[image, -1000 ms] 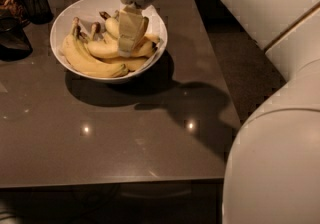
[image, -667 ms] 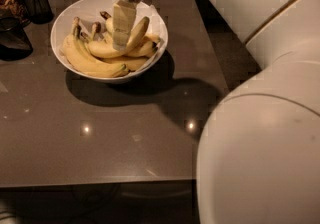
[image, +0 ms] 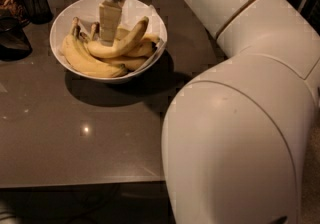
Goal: Pick banana from white bowl
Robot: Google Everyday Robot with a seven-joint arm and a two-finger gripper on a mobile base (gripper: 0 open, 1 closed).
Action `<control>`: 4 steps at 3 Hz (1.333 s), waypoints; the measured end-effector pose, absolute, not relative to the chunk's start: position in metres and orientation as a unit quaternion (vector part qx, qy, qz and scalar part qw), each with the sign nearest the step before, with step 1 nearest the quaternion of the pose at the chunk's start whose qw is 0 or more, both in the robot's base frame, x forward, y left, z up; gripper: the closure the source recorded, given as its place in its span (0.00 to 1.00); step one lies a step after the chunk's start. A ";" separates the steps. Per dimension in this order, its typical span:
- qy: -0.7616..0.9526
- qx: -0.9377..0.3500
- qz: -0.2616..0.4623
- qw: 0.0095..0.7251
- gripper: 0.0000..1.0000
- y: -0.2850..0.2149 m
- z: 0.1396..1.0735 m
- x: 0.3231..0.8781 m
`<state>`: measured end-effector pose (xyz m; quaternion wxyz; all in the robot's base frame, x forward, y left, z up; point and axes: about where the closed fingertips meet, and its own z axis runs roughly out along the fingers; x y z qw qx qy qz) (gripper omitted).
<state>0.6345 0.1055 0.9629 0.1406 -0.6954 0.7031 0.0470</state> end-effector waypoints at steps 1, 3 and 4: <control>0.699 -0.700 0.053 0.138 0.36 0.120 0.960 0.634; 0.699 -0.700 0.069 0.130 0.38 0.133 0.951 0.630; 0.704 -0.695 0.076 0.122 0.46 0.131 0.943 0.628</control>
Offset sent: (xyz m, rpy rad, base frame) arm -0.0291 0.0085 -0.0115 -0.0793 0.1351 0.0384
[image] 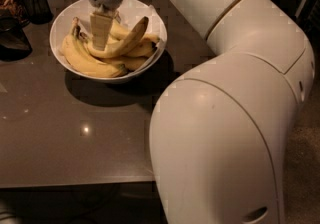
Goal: Pick banana from white bowl
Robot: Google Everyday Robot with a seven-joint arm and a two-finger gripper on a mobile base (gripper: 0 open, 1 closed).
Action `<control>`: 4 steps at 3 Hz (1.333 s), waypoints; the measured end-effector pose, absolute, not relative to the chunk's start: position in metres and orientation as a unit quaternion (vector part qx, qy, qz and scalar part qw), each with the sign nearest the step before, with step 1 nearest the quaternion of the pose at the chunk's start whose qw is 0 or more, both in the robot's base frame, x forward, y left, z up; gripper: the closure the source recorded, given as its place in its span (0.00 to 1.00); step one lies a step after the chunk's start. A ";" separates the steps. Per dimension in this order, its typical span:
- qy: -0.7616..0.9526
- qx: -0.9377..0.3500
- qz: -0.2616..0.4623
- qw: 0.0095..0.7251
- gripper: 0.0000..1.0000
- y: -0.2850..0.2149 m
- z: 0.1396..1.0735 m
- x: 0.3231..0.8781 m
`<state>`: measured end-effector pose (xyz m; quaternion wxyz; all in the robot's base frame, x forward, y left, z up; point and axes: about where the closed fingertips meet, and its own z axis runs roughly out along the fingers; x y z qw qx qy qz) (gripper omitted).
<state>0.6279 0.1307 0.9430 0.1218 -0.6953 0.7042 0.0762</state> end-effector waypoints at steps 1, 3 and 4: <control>0.705 -0.695 0.078 0.114 0.45 0.130 0.937 0.627; 0.705 -0.698 0.077 0.101 0.44 0.130 0.925 0.628; 0.706 -0.699 0.070 0.092 0.45 0.130 0.918 0.629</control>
Offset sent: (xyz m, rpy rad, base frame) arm -0.0209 -0.0231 -0.0161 -0.1042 0.1037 0.0215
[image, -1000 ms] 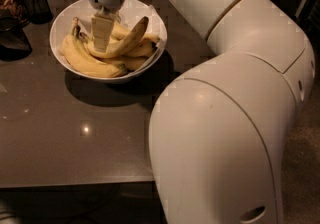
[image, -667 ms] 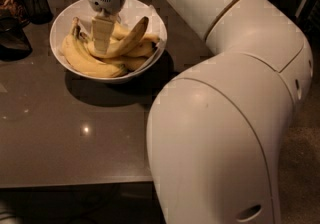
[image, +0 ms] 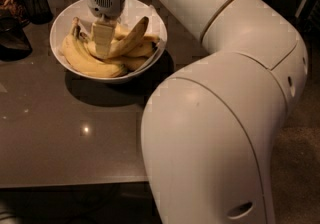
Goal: Pick banana from white bowl
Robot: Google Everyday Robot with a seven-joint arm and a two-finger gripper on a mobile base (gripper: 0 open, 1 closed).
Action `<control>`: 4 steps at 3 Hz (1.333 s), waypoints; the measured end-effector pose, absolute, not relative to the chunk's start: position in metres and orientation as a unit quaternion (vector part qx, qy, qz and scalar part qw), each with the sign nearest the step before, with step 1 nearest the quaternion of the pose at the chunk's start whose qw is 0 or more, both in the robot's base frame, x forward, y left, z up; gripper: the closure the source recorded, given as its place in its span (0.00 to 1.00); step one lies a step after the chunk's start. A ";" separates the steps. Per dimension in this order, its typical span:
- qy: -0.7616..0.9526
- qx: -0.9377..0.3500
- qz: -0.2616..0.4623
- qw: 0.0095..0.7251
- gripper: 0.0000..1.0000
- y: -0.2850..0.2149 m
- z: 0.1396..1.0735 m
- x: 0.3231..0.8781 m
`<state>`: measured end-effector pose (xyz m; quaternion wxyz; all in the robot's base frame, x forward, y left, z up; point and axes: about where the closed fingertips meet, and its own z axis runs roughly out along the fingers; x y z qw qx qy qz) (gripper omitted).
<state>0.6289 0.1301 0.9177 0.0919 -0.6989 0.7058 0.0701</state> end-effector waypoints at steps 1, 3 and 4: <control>0.708 -0.698 0.066 0.084 0.44 0.128 0.909 0.630; 0.711 -0.696 0.066 0.075 0.68 0.125 0.901 0.630; 0.711 -0.696 0.066 0.075 0.90 0.125 0.901 0.630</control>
Offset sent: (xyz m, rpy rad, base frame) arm -0.0158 -0.0281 -0.0309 -0.1070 0.0953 -0.0070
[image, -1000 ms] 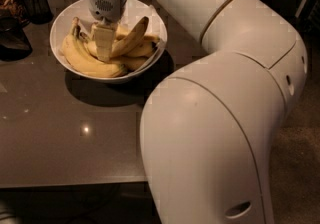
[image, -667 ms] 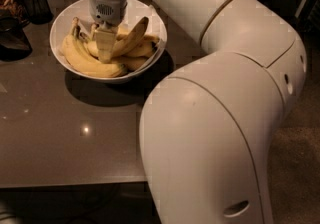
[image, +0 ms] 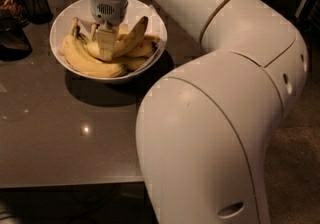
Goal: Pick banana from white bowl
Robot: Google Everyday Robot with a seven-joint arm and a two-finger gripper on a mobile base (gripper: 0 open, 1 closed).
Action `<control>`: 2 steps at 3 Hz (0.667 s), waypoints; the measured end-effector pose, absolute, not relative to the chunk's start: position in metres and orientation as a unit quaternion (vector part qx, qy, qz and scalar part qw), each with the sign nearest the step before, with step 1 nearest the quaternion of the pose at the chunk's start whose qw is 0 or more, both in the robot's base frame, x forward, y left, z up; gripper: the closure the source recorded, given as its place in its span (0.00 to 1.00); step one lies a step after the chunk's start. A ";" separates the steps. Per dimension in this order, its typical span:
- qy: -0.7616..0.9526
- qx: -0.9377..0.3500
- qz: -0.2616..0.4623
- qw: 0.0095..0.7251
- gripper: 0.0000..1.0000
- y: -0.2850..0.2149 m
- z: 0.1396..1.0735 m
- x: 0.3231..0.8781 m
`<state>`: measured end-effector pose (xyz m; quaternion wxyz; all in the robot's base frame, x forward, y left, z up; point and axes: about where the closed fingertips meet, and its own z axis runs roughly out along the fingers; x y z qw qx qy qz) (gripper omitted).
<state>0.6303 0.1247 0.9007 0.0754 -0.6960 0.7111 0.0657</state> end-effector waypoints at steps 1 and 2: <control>0.707 -0.694 0.084 0.105 1.00 0.122 0.910 0.630; 0.704 -0.686 0.110 0.148 1.00 0.103 0.935 0.618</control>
Offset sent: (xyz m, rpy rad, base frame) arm -0.0367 -0.0596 0.0751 0.2753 -0.0578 -0.0246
